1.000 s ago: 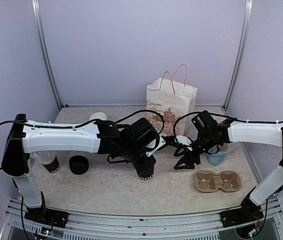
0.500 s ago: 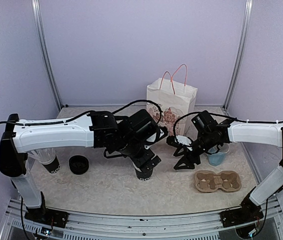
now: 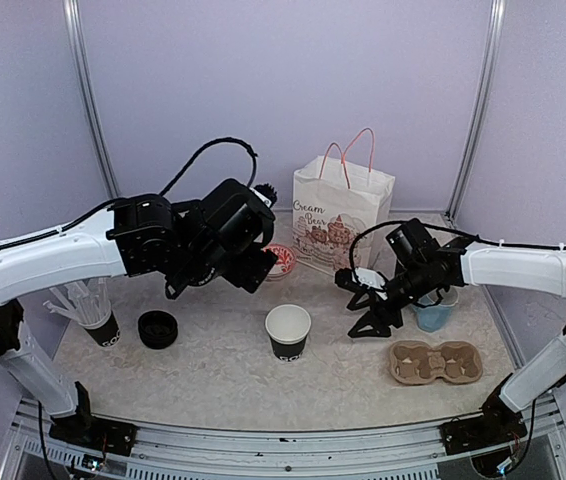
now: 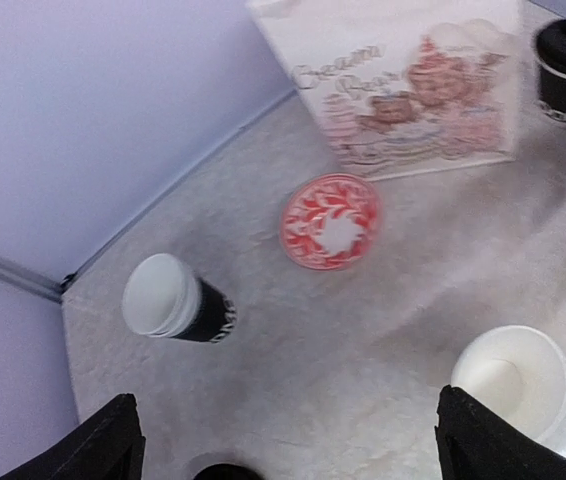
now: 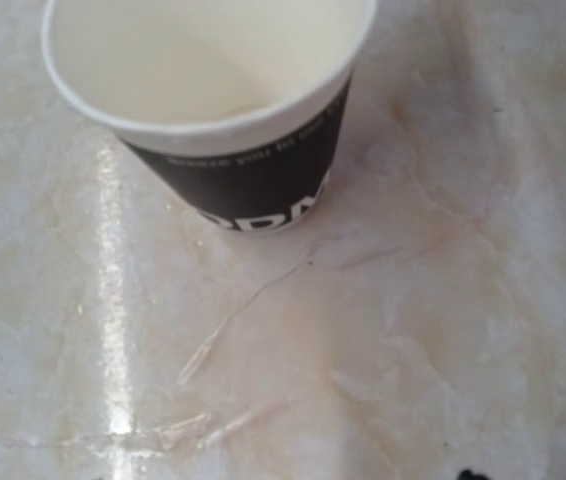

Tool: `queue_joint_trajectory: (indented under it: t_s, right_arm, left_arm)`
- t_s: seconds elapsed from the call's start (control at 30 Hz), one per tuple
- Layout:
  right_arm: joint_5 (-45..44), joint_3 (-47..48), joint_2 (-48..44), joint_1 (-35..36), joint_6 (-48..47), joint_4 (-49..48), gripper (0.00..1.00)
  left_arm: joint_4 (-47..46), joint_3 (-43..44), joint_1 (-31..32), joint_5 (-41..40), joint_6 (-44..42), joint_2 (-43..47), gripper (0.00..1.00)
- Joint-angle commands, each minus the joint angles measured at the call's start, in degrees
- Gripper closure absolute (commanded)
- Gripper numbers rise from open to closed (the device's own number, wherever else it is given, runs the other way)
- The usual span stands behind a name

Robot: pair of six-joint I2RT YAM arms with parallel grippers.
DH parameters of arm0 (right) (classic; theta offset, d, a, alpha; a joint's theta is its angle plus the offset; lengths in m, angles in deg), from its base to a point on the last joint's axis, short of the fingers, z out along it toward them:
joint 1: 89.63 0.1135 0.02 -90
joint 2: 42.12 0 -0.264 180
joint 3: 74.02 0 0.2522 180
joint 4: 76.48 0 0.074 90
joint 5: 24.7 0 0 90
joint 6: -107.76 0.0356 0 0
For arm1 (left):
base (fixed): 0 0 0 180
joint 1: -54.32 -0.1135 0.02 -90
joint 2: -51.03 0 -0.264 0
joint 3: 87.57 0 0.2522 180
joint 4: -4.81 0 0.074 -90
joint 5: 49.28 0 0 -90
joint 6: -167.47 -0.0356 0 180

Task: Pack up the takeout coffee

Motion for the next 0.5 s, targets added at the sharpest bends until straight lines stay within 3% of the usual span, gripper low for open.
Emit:
queue_joint_trajectory:
  t_s: [0.0,0.07,0.13,0.17,0.23,0.27,0.47]
  right_arm:
    - [1.25,-0.66,-1.99,-0.37,-0.29,0.32,0.26]
    - [1.13,-0.81,-2.02,-0.37,-0.56,0.40,0.26]
    - [1.12,-1.00,-2.10,-0.42,-0.72,0.39,0.26]
    - [1.19,-0.97,-2.18,-0.39,-0.78,0.34,0.26]
    - [1.37,-1.04,-2.12,-0.38,-0.89,0.40,0.26]
    - [1.46,-1.04,-2.03,-0.38,-0.94,0.42,0.25]
    - [1.68,-0.80,-1.23,-0.36,-1.37,0.85,0.26]
  left_arm:
    - [11.36,-0.08,-7.25,-13.18,8.52,0.70,0.01]
    - [9.85,-3.44,-9.64,-2.93,2.95,0.68,0.01]
    - [8.24,-7.49,-11.24,6.20,2.79,3.05,0.02]
    - [9.50,-7.92,-12.91,11.40,3.80,3.74,0.13]
    - [14.06,-7.16,-17.93,21.47,6.16,2.88,0.45]
    - [15.89,-7.72,-19.68,24.02,7.41,2.20,0.52]
    - [18.65,-16.25,-22.77,28.27,13.21,0.75,0.53]
